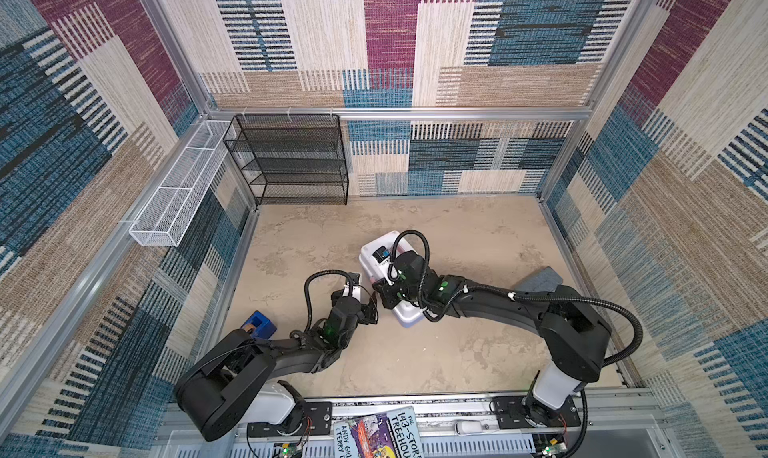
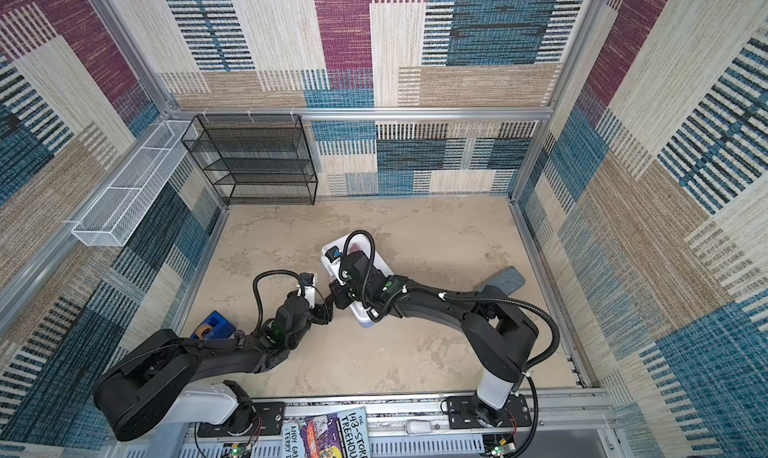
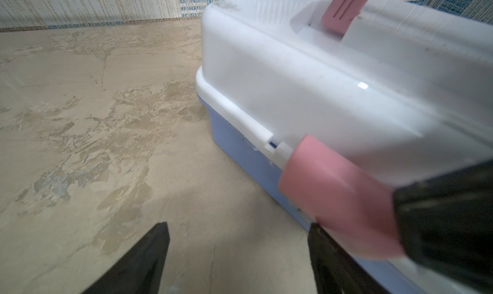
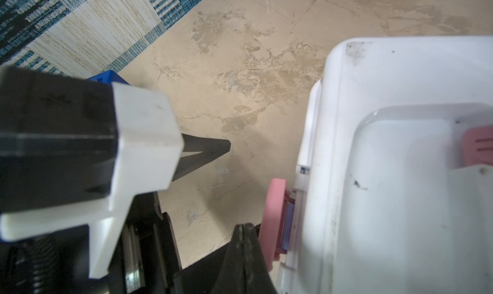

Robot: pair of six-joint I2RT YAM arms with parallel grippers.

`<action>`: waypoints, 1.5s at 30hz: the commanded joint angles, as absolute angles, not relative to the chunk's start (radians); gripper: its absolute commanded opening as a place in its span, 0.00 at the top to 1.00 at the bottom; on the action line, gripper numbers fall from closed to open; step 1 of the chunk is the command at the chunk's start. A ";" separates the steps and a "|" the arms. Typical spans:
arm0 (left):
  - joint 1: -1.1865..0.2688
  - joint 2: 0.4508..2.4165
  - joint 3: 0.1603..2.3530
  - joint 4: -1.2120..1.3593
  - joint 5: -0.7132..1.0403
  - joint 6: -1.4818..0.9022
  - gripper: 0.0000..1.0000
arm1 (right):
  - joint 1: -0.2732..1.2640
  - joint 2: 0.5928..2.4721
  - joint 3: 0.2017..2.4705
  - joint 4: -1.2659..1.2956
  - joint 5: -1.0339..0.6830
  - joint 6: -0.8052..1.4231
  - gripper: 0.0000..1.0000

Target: Pack the tool kit

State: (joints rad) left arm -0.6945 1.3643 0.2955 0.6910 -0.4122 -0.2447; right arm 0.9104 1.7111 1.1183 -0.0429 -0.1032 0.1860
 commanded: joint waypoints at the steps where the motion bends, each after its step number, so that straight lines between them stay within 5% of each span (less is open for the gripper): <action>1: -0.693 1.364 0.298 0.707 -0.406 -0.282 0.15 | 0.914 1.725 1.138 -0.063 -0.075 0.192 1.00; 45: -0.683 1.342 0.268 0.696 -0.410 -0.297 0.15 | 0.942 1.817 1.243 -0.214 0.025 0.201 1.00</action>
